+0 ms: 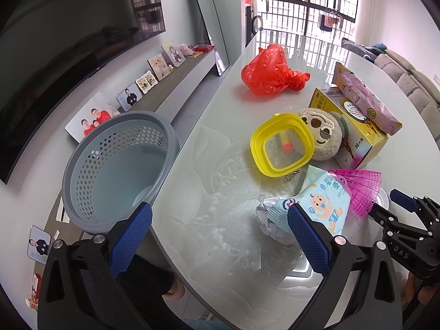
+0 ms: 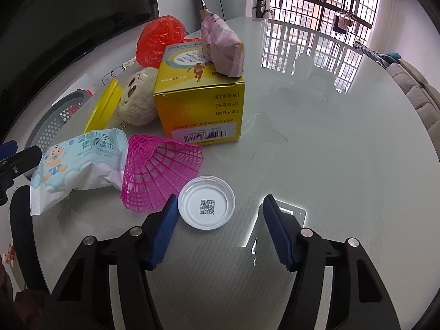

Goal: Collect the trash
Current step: 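Grasp the white bottle cap with the right tool while the left tool reaches the wipes pack, then grasp the blue baby-wipes pack with the left tool and lift it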

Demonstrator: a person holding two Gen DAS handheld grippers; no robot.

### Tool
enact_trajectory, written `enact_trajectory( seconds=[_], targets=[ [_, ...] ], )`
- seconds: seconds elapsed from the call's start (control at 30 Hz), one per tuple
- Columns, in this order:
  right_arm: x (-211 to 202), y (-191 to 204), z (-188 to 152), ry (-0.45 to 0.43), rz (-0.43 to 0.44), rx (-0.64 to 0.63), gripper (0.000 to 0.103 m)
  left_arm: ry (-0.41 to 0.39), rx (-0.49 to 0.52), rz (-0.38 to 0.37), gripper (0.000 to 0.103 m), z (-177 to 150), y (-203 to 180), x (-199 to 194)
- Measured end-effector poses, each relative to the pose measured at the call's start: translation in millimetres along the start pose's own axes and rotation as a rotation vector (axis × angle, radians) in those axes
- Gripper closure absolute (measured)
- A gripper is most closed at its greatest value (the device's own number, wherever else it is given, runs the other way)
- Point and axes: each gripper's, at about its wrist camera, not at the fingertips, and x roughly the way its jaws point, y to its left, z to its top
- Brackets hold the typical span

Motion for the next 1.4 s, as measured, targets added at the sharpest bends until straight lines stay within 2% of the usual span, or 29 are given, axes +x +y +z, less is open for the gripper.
enact_trajectory(
  seconds=[0.07, 0.13, 0.4, 0.6, 0.7, 0.83, 1.03, 1.1, 1.17, 1.33, 1.4],
  targets=[
    [-1, 0, 0, -0.007, 0.018, 0.006, 0.060, -0.006, 0.006, -0.009, 0.006, -1, -1, -2],
    [-2, -2, 0, -0.011, 0.034, 0.014, 0.064, -0.014, 0.012, -0.035, 0.006, -2, -3, -5],
    [-14, -14, -5, -0.053, 0.047, 0.074, 0.064, -0.036, 0.066, -0.161, 0.006, -1, -18, -15],
    [-23, -29, -11, -0.084, 0.062, 0.135, 0.064, -0.031, 0.140, -0.184, 0.006, 3, -38, -13],
    [-28, -39, -14, -0.102, 0.081, 0.168, 0.064, -0.003, 0.189, -0.227, 0.006, 2, -48, -9],
    [-30, -48, -16, -0.112, 0.108, 0.199, 0.064, 0.039, 0.263, -0.207, 0.006, 3, -65, 7],
    [-31, -51, -18, -0.126, 0.132, 0.217, 0.064, 0.087, 0.285, -0.216, 0.006, 4, -71, 26],
    [-32, -53, -18, -0.129, 0.139, 0.224, 0.064, 0.092, 0.273, -0.224, 0.008, 4, -71, 29],
    [-33, -54, -19, -0.129, 0.144, 0.228, 0.064, 0.091, 0.267, -0.226, 0.018, 4, -71, 30],
    [-31, -50, -17, -0.125, 0.150, 0.222, 0.064, 0.081, 0.254, -0.225, 0.034, 3, -70, 29],
    [-31, -51, -17, -0.124, 0.150, 0.222, 0.064, 0.082, 0.246, -0.236, 0.035, 3, -69, 28]
  ],
)
